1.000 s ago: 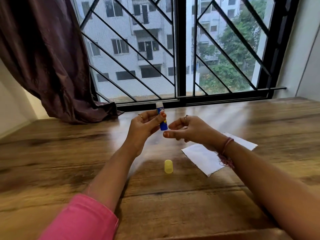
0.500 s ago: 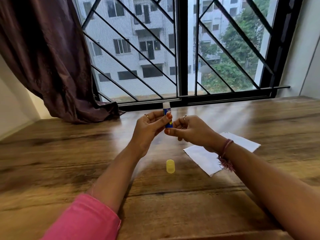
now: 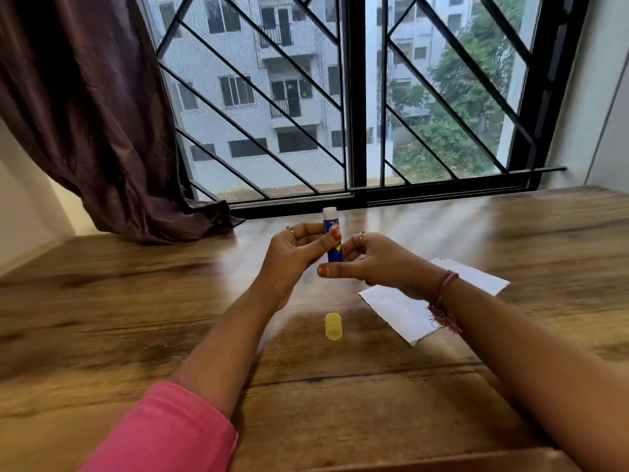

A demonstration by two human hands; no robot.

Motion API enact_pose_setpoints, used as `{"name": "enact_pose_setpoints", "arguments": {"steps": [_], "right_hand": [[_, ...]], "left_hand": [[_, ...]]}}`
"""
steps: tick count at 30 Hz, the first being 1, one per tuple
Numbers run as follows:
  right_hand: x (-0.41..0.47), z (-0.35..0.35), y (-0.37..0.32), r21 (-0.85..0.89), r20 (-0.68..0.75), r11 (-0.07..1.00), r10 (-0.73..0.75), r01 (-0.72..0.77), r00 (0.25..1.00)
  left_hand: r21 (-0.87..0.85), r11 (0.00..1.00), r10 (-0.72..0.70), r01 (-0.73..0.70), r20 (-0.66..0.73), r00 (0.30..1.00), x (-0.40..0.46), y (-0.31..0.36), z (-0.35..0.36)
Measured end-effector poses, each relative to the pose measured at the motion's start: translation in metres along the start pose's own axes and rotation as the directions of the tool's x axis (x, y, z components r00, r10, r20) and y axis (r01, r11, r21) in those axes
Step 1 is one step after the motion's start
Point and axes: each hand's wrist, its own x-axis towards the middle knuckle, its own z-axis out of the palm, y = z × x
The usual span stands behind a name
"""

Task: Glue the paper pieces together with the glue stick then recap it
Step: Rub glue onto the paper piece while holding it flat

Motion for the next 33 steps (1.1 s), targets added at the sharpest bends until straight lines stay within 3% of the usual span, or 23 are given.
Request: {"name": "enact_pose_setpoints", "arguments": {"steps": [6,15,19,25,29,33], "right_hand": [[0.001,-0.001,0.002,-0.072,-0.060,0.997,-0.006,0.001,0.998],[-0.004,-0.018,0.000,-0.057,0.127,0.998,0.023,-0.016,0.992],[-0.003,-0.009,0.000,-0.025,0.070,0.999,0.043,-0.041,0.997],[0.000,-0.005,0.003,0.003,-0.149,1.000,-0.021,0.021,0.989],[0.000,-0.008,0.002,-0.034,-0.150,0.999,-0.044,0.039,0.988],[-0.001,-0.015,0.000,0.043,-0.079,0.998,-0.042,0.045,0.996]], "left_hand": [[0.032,0.999,-0.007,0.006,0.026,1.000,-0.002,-0.002,0.004],[0.062,0.997,0.033,-0.036,0.051,0.998,-0.002,-0.002,0.010],[0.052,0.997,0.052,-0.055,0.052,0.997,-0.003,-0.002,0.008],[0.073,0.996,0.049,-0.052,0.041,0.998,-0.002,-0.004,0.008],[0.076,0.996,0.047,-0.049,0.031,0.998,0.000,-0.005,0.007],[0.071,0.997,0.039,-0.042,0.033,0.999,0.001,-0.005,0.008]]}}
